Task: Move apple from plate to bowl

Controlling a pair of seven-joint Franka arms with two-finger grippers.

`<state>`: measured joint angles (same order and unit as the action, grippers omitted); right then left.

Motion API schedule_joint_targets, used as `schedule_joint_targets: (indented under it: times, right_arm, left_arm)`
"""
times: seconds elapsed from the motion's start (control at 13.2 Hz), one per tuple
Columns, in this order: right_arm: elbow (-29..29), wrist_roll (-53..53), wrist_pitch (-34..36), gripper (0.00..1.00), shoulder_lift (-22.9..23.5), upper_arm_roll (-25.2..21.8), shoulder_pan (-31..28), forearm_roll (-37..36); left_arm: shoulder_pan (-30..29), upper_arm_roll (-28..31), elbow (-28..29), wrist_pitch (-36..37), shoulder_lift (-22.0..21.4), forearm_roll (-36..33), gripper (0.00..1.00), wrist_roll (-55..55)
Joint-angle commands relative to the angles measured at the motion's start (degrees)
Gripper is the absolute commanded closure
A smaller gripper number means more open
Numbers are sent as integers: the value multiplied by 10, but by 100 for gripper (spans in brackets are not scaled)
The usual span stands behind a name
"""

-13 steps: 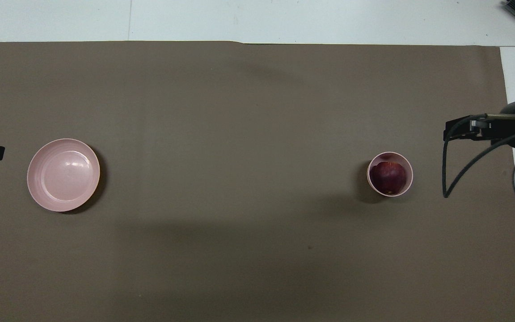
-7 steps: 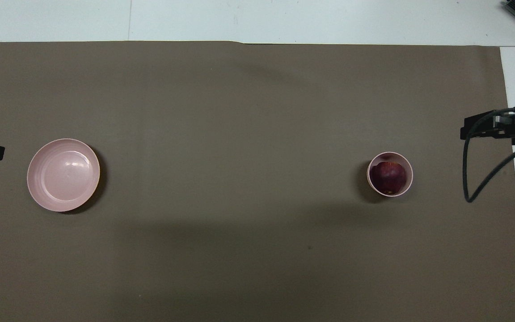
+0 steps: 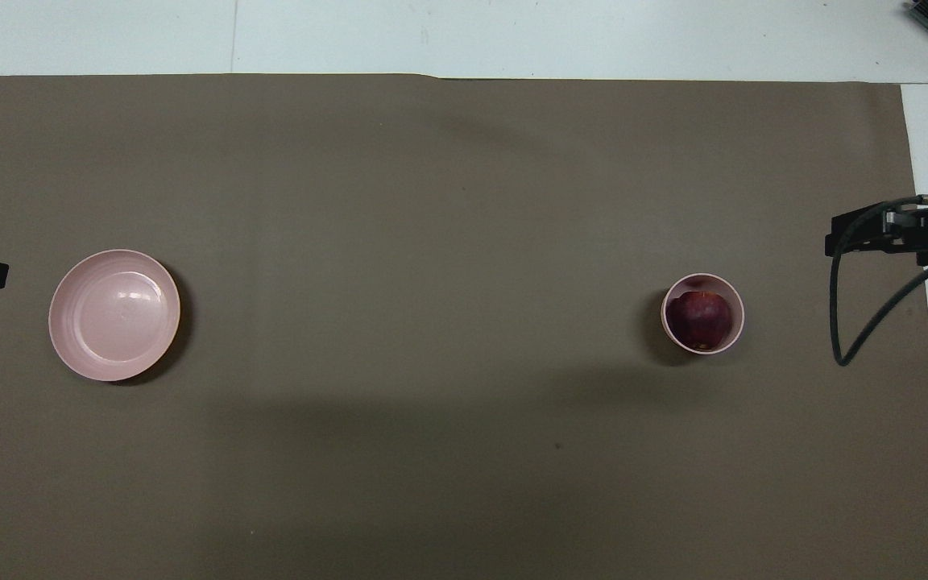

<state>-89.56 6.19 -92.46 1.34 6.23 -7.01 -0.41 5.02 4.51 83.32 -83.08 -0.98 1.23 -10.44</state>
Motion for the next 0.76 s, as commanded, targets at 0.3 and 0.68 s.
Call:
schedule_joint_targets:
  times: [0.3, 0.68]
  right_arm:
    - [-6, 2, 9, 0, -5, 5, -3, -7]
    - [-7, -1, 18, 0, -7, 4, -9, -12]
  left_arm:
    - [-6, -4, -11, 13, 1, 5, 0, -1]
    - [-6, -4, -11, 13, 1, 5, 0, -1]
